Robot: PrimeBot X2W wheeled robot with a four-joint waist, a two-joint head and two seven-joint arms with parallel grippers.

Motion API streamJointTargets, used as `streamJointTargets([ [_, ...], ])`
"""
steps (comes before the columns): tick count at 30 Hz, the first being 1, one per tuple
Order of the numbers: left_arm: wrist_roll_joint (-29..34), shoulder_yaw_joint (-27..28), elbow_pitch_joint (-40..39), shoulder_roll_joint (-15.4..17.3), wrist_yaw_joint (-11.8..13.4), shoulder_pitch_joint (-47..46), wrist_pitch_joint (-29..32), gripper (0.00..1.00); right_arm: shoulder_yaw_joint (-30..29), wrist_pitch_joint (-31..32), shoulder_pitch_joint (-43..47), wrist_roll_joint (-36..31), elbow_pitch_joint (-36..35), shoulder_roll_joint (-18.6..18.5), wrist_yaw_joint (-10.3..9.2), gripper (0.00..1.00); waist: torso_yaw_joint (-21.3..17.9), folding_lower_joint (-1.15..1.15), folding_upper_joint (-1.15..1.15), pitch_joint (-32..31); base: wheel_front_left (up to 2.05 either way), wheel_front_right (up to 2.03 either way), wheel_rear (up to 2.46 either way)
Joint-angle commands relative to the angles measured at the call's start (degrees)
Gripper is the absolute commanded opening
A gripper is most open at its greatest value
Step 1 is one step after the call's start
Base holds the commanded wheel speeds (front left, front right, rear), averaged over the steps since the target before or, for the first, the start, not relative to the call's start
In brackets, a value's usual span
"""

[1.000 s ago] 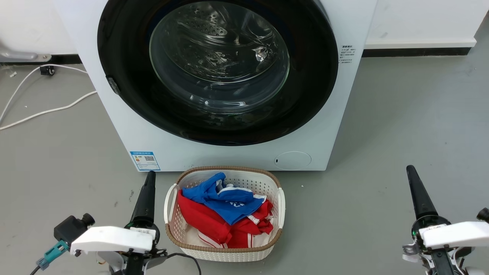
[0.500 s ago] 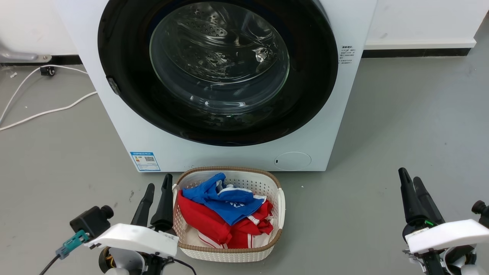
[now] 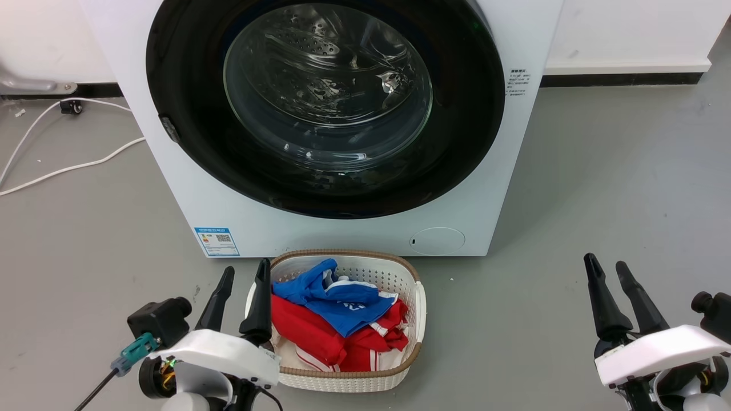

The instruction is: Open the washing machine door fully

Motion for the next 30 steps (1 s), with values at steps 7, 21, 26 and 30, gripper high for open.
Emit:
streamJointTargets([
  [7,5.40,-1.46,-0.52,1.48,1.25,-1.77,-1.43,1.00,-0.24,0.09,0.17,-5.46,-1.94,-0.48,0.10,1.00,-0.11,0.00,0.00,0.11,0.00,0.00,0.00],
  [21,12.96,-3.42,-0.10,3.05,3.39,-1.95,-3.40,1.00,0.01,-0.41,1.07,-13.17,-3.21,-0.02,0.12,1.00,-0.28,0.00,0.00,0.07,0.00,0.00,0.00],
  [26,15.33,-3.99,0.38,3.44,3.79,-1.90,-4.02,1.00,-0.13,-0.73,1.33,-15.76,-3.52,0.22,0.12,1.00,-0.33,0.00,0.00,-0.04,0.00,0.00,0.00],
  [30,17.07,-4.44,0.85,3.65,3.93,-2.07,-4.52,1.00,-0.52,-0.94,1.68,-17.74,-3.72,0.49,0.12,1.00,-0.24,0.00,0.00,-0.10,0.00,0.00,0.00],
])
